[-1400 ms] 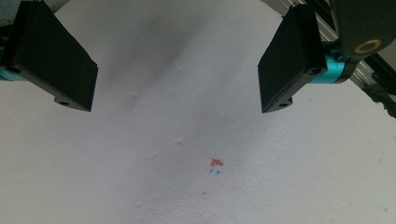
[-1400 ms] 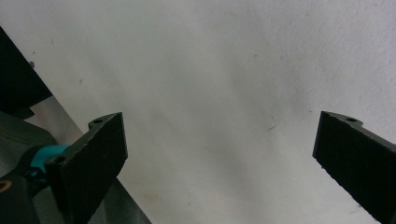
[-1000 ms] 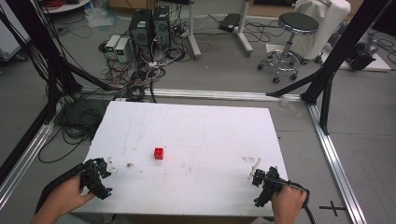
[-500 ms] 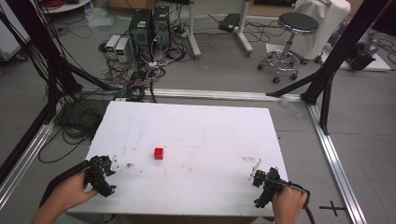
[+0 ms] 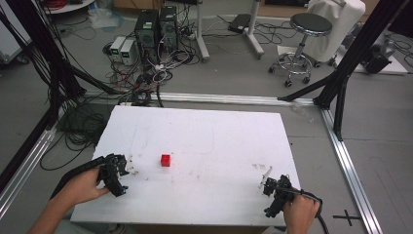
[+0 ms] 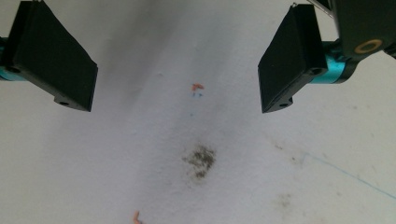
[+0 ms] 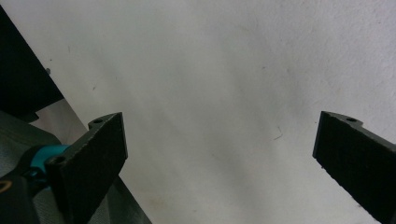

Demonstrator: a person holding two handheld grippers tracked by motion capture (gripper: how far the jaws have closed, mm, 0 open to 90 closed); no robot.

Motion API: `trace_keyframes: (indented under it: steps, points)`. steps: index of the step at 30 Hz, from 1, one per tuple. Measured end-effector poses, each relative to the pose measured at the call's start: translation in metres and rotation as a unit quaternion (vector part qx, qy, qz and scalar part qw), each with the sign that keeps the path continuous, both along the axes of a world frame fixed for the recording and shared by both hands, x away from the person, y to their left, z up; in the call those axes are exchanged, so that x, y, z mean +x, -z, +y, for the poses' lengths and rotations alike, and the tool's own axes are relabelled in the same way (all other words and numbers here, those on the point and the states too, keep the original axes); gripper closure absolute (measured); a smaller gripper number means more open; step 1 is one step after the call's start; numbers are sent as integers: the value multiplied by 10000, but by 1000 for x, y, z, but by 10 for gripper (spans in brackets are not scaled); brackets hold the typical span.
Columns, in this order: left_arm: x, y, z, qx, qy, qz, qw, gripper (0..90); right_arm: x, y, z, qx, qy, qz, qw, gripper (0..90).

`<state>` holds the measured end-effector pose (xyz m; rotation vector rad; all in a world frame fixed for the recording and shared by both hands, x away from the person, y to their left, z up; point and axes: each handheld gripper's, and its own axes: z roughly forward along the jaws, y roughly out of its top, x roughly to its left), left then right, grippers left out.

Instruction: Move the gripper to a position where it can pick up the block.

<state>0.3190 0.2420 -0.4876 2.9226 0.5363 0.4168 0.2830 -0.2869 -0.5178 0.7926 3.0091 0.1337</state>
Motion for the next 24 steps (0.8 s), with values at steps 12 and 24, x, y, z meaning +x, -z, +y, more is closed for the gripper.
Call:
trace_keyframes:
  steps: [12, 24]
  points:
    - [23, -12, -17, 118, 371, 82, 9992, 123, -1, 0, -1, 44, -21, -12, 10000, 21]
    - [43, -19, -39, 335, 979, 67, 9946, 123, -1, 1, -1, 83, -22, -6, 10000, 21]
